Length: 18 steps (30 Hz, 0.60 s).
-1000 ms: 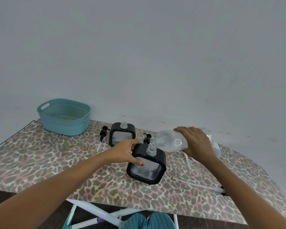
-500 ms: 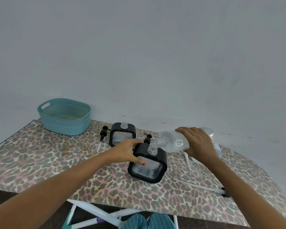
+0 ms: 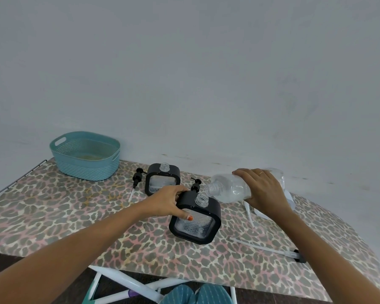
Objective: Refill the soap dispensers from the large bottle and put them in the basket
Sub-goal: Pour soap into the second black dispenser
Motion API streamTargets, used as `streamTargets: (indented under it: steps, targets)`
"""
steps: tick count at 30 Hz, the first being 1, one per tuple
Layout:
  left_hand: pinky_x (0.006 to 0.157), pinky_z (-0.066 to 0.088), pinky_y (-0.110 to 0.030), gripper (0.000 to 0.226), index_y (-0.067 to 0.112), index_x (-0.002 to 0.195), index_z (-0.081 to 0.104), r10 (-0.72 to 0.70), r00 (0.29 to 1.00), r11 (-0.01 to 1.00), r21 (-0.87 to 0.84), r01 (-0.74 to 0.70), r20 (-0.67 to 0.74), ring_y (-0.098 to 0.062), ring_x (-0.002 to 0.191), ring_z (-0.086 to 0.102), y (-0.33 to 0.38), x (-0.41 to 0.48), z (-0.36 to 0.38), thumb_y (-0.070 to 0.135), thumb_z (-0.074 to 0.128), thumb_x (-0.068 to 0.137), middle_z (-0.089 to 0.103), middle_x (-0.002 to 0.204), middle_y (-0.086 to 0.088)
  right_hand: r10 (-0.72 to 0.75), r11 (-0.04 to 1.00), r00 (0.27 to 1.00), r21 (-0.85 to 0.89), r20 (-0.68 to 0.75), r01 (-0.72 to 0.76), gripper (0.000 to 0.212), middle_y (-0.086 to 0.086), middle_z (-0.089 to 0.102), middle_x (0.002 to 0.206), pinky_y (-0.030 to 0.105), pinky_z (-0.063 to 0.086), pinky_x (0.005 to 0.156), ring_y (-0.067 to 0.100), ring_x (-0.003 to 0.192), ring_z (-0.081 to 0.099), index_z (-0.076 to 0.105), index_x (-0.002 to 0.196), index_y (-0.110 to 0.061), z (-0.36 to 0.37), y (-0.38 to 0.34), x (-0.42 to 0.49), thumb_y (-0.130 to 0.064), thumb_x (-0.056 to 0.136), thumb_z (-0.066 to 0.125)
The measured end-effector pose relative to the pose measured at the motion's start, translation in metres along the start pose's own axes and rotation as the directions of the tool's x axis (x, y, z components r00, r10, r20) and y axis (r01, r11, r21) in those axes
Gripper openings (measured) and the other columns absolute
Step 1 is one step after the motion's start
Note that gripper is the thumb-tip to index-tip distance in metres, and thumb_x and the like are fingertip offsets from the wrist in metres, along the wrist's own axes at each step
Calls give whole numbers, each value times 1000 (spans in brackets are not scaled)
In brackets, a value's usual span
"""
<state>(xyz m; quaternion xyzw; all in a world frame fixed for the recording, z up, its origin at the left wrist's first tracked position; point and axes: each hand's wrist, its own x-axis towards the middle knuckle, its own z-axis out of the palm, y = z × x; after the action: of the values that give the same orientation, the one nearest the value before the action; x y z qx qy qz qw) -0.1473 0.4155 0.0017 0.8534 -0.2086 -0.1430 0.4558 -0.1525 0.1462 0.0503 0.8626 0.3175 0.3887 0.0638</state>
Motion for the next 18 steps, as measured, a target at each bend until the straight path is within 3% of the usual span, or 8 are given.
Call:
streamTargets:
  steps: [13, 18]
  targets:
    - [82, 42, -10, 64, 18, 119, 50, -14, 1000, 1000, -9, 14, 5, -6, 102, 56, 2, -2, 0, 25, 83, 65, 57, 106, 14, -6, 1000, 1000, -10, 21, 6, 83, 1, 72, 95, 31, 53, 67, 23, 71, 68, 49, 105, -18, 3, 2, -1, -22, 36, 94]
    - [77, 43, -6, 55, 26, 109, 49, -15, 1000, 1000, -18, 15, 4, 3, 95, 57, 2, -2, 1, 22, 82, 65, 58, 101, 19, -4, 1000, 1000, 2, 4, 4, 80, 3, 72, 95, 33, 54, 67, 24, 71, 68, 49, 105, -18, 1, 4, 0, -21, 38, 93]
